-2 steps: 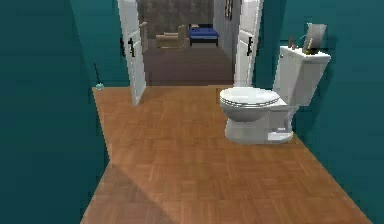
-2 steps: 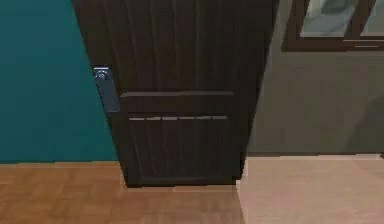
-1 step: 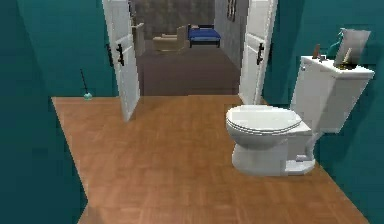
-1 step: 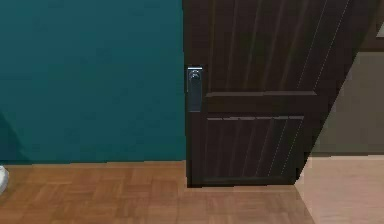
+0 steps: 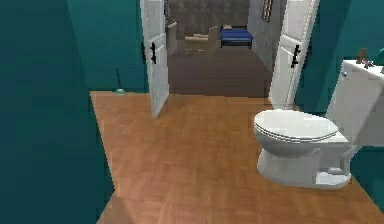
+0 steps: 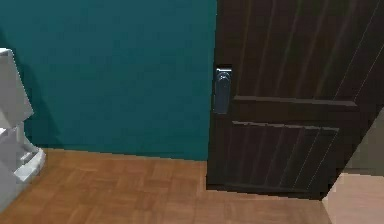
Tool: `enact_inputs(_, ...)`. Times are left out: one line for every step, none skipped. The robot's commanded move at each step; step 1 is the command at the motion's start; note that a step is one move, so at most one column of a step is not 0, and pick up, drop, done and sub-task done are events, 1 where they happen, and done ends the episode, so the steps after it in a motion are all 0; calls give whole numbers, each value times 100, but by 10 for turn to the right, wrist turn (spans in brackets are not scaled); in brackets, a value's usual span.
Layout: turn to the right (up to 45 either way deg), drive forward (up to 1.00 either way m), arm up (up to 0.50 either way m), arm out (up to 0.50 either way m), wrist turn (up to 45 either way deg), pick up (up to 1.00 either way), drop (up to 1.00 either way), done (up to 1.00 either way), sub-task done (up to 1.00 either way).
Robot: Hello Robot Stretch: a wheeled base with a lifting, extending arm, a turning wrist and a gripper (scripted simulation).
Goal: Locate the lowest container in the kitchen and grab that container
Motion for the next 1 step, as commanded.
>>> enact_inputs(-30, 0, 0, 0, 0, 0, 0, 0, 0)
